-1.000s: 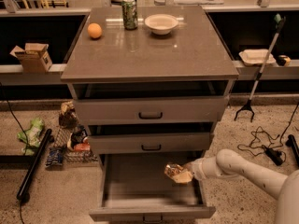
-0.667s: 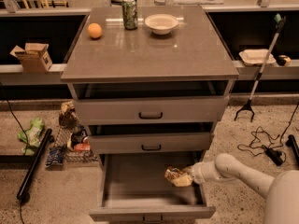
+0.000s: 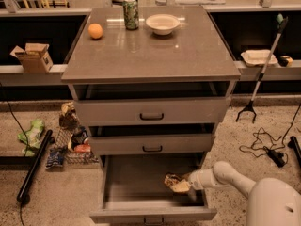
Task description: Place brown chip bag into bottom drawer
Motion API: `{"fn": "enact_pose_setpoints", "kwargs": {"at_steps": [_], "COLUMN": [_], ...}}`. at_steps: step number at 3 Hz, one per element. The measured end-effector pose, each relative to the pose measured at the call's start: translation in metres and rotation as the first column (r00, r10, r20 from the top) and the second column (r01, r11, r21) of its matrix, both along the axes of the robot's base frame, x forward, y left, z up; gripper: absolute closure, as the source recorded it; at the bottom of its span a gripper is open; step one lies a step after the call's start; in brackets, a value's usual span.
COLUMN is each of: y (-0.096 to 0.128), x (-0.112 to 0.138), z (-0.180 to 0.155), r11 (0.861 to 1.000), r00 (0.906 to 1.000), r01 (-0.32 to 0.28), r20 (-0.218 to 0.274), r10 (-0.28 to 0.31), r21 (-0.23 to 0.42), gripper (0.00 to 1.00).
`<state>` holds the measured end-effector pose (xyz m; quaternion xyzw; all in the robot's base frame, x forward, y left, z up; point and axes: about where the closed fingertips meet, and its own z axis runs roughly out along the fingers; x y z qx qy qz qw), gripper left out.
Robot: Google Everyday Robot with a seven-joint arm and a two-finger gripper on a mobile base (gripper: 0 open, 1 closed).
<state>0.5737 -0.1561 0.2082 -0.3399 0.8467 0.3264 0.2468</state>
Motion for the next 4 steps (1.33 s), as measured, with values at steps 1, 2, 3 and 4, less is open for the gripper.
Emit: {"fn": "enact_pose_setpoints", "kwargs": {"at_steps": [1, 2, 3, 4], "y": [0.006, 0.011, 0.015, 0.017], "x": [-0.001, -0.002, -0.003, -0.003], "z": [-0.017, -0.029, -0.038, -0.040], "r11": [1.000, 1.000, 0.999, 0.999], "r00": [0.9997, 0.9991, 0.9984, 0.9981], "r01": [-0.001, -0.004, -0.006, -0.011], "r20": [-0.023, -0.041, -0.056, -0.059], "r10": [0.001, 0.005, 0.008, 0.013], "r21": [0.017, 0.027, 0.033, 0.044], "gripper": [0.82, 0.59, 0.36, 0.05]}}
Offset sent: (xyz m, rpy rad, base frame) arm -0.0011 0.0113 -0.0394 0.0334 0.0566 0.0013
